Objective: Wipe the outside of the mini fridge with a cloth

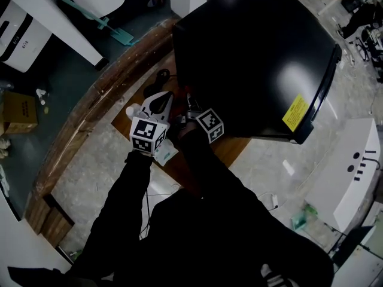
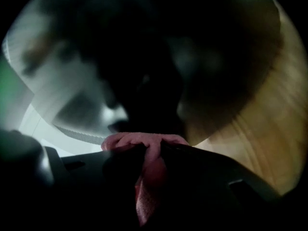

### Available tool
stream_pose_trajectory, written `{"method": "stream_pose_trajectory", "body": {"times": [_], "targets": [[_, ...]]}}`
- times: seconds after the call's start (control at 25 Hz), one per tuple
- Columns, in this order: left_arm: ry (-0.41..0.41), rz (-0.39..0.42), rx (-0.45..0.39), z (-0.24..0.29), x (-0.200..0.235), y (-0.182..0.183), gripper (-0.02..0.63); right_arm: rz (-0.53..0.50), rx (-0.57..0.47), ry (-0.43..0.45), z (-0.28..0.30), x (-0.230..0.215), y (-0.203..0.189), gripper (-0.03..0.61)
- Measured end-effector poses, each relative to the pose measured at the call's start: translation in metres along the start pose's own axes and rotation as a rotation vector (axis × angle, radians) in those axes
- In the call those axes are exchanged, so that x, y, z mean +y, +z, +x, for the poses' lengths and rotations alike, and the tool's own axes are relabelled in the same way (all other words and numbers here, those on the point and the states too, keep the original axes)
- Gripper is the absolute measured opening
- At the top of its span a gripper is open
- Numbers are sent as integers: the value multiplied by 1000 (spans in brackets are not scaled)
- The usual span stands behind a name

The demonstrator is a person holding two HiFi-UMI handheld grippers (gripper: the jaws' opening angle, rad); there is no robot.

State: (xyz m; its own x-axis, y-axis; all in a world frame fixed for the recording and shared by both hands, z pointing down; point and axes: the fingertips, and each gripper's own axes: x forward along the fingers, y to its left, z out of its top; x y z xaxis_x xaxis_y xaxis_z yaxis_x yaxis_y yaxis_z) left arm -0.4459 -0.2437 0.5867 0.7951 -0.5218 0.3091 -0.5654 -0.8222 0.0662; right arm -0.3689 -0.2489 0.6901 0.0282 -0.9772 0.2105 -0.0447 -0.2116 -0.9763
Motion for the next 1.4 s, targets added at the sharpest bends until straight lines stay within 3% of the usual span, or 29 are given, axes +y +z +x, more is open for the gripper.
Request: {"method": "stream_pose_trajectory", "body": {"times": [1.04, 1.16, 1.4], "targets": [[-128, 35, 48, 42, -231, -37, 5, -23, -56, -43, -212, -67, 142, 92], [-132, 23, 50, 43, -254, -42, 5, -132, -26, -20, -234, -67, 156, 92], [-177, 12, 31, 24, -320, -36, 5, -517, 125, 101, -315, -46, 193, 94]]}}
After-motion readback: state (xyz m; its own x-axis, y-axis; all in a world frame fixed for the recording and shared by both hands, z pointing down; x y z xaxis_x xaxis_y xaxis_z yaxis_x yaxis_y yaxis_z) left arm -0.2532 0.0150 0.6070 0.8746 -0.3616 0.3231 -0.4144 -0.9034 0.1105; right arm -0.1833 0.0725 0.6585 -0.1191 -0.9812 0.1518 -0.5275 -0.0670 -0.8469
